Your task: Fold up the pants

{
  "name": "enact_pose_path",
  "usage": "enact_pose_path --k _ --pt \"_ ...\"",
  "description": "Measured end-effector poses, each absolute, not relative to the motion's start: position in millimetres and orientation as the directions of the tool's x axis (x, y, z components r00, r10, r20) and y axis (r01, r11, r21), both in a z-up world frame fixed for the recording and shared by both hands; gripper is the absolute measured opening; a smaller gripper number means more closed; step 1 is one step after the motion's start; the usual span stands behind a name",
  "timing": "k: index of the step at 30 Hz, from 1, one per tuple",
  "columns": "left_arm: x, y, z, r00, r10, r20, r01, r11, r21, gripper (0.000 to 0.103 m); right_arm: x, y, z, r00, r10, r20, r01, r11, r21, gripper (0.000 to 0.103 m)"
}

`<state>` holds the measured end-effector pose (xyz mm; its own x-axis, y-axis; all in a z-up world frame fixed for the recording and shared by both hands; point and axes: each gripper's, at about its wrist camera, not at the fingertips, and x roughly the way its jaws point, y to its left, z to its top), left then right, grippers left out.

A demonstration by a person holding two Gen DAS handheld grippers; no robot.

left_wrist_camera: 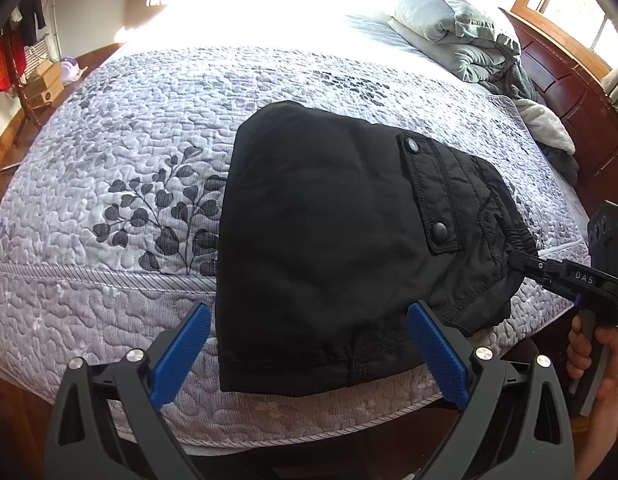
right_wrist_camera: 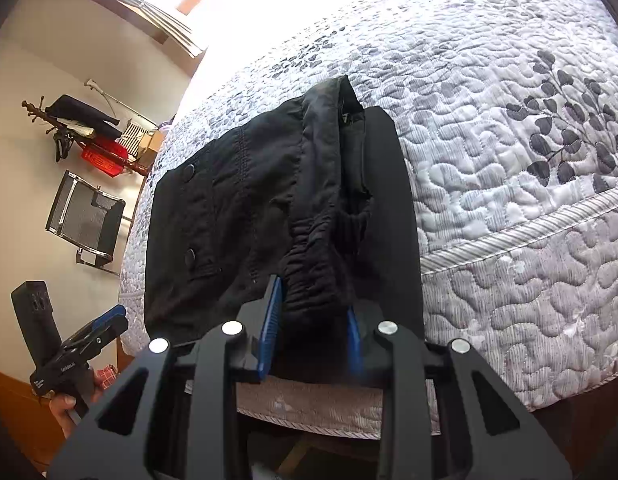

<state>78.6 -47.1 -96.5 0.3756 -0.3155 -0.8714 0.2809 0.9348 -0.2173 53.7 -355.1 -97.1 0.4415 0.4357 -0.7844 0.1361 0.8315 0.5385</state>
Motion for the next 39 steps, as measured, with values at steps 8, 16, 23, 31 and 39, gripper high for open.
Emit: enact_pose_path --k 8,16,23,31,39 --pt "79 -53 -97 0.366 -0.330 -0.870 0.291 0.929 -0.230 0.099 53 -352 -121 0.396 0.426 -0.813 0.164 0.839 0.519 0.029" --pt "77 -55 -96 0.366 -0.334 -0.868 0.299 0.926 -0.230 0.099 55 -348 -128 0.376 0.398 -0.837 0.159 0.862 0.482 0.030" --pt "75 -49 -101 0.370 -0.296 -0.881 0.286 0.938 -0.195 0.099 50 -339 -99 0.393 0.268 -0.880 0.105 0.937 0.332 0.049" --pt "76 -36 -103 0.372 -0.269 -0.888 0.268 0.947 -0.175 0.099 42 -352 -85 0.429 0.243 -0.870 0.115 0.941 0.319 0.071" --pt "94 25 -117 0.258 -0.450 -0.855 0.210 0.890 -0.405 0.099 38 -377 -86 0.441 0.342 -0.829 0.150 0.883 0.444 0.082"
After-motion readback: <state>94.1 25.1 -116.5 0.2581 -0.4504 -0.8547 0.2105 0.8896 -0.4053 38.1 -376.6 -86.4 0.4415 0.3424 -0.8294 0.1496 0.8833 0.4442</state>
